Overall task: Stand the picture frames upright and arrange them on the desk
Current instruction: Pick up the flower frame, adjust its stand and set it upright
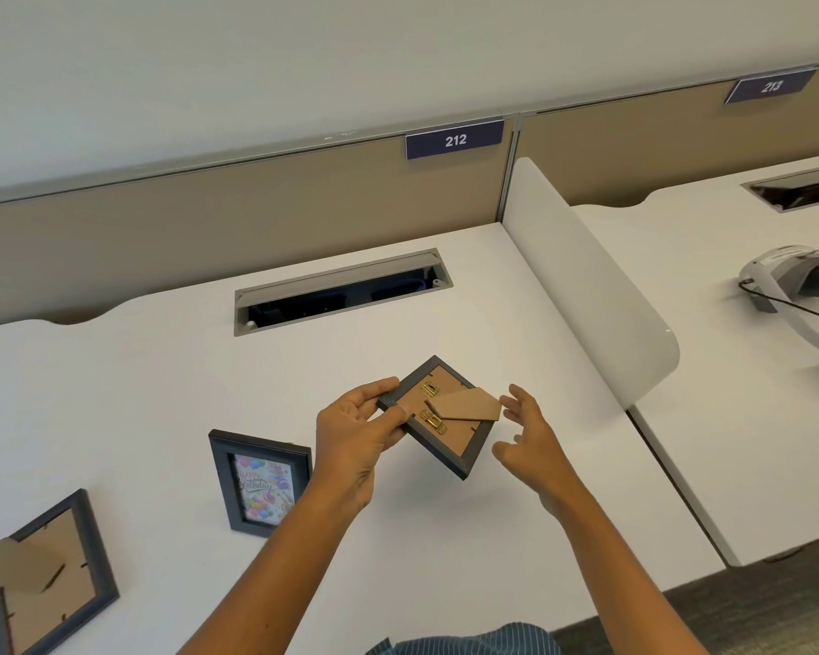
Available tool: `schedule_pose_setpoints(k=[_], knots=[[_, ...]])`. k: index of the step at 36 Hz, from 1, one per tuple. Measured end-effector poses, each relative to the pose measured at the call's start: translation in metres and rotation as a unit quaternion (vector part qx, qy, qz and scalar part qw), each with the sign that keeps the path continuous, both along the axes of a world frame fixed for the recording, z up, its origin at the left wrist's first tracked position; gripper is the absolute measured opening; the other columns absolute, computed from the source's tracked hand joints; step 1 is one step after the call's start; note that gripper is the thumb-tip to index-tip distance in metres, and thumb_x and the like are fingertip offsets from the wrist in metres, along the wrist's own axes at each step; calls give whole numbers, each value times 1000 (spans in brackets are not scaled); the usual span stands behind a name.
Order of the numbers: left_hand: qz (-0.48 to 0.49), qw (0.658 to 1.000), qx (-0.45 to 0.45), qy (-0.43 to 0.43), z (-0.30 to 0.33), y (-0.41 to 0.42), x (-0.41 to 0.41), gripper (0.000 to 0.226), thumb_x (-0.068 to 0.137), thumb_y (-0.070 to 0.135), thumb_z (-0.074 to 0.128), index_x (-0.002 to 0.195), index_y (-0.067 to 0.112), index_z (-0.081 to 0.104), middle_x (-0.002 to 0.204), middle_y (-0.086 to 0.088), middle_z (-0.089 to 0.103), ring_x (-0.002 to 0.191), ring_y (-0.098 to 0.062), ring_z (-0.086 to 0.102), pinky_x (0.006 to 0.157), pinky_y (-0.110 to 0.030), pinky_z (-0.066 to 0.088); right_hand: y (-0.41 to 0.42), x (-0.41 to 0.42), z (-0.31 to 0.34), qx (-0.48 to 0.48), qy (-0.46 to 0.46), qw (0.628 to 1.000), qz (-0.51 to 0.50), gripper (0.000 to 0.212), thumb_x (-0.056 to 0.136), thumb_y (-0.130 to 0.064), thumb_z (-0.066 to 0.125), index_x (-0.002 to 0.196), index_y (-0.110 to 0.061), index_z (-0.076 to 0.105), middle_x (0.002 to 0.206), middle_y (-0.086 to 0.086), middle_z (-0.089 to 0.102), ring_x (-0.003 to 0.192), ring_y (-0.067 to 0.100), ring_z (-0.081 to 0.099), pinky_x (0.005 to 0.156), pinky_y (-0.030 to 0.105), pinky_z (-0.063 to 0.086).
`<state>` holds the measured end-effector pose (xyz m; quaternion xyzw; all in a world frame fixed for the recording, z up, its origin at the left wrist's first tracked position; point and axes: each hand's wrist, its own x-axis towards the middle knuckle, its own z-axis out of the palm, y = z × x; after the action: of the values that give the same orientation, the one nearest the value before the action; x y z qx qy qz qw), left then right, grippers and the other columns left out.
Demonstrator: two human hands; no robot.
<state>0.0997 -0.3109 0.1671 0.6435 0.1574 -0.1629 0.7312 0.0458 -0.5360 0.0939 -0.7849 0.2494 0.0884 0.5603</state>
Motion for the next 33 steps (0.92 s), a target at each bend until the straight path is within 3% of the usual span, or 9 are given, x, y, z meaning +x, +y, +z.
schedule_pose_setpoints(k=[10,15,18,21,26,29,33], knots=[[-1,1000,9,1,1,2,2,34,86,-3,80,116,11,75,110,-10,81,99,-26,80,90,-45,65,-6,4,-8,20,14,999,-30,88,88,11,66,161,-28,35,145,-6,54,147,20,43,108,32,41],[0,1000,12,6,0,3,2,34,86,-3,80,116,11,74,109,-10,81,97,-26,81,86,-42,66,-8,5,-3,59,-21,996,-68,83,87,17,64,155,-27,45,143,0,55,139,20,48,119,44,46],[0,1000,16,11,-2,2,3,34,85,-3,80,116,10,74,109,-10,81,96,-26,81,86,-44,66,-10,7,-2,112,-58,987,-100,78,85,20,61,149,-25,53,139,1,58,134,27,56,99,38,56],[-2,1000,20,16,-3,2,3,34,84,-3,81,115,10,74,108,-10,82,95,-26,81,85,-44,66,-13,8,0,190,-104,967,-136,72,78,11,67,143,-18,59,131,1,63,125,28,65,89,29,53],[-3,1000,18,25,-5,0,3,34,83,-4,82,114,9,74,107,-11,82,95,-27,81,85,-43,66,-13,10,4,292,-151,926,-186,59,91,21,63,141,-9,61,136,10,65,120,30,69,109,41,49],[-2,999,15,29,-5,-3,4,34,83,-6,81,113,8,74,106,-12,82,94,-27,81,85,-43,66,-9,8,7,321,-158,915,-184,51,95,16,65,142,-5,62,139,15,67,117,25,69,104,36,54],[2,999,13,32,-6,-7,4,33,84,-8,80,113,7,74,105,-12,81,92,-27,81,87,-45,66,2,3,7,302,-148,929,-156,42,100,0,70,140,-10,66,139,15,71,128,28,67,105,36,57]])
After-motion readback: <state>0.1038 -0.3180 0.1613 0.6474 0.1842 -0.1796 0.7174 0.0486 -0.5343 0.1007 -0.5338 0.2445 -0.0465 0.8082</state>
